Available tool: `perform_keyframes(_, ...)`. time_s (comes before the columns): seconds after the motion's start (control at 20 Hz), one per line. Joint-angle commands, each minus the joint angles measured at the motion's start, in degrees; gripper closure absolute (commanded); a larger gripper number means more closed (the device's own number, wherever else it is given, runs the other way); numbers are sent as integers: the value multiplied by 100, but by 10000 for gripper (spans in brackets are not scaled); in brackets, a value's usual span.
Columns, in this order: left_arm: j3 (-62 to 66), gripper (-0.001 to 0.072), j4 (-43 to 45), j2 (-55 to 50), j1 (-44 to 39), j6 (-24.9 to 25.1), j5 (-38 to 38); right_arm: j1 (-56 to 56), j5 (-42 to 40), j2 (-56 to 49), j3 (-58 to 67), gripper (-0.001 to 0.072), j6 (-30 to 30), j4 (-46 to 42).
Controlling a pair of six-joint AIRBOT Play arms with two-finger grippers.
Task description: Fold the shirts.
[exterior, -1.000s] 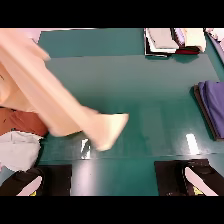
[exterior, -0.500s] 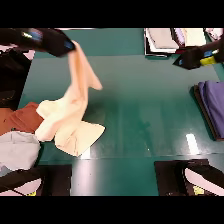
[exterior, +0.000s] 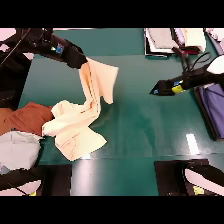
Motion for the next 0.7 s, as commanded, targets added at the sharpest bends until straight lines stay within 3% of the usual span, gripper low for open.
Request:
perform_keyframes(0.0,-72,173,-212,-96,74,-155,4,225,-538,-15,-656,324,-153,621)
perform_keyframes(0.15,-72,172,302,116,256,-251,-227,339,-588,-11,-699,324,-170,673)
perform_keyframes(0.35,-876,144,669,811,1344,-487,-538,337,-686,153,-695,324,-170,708)
perform_keyframes(0.5,-2417,144,627,1054,2181,-634,-267,337,-758,245,-693,324,-170,713)
perform_keyframes(0.65,-3936,144,291,804,2415,-619,546,341,-739,245,-695,324,-168,715)
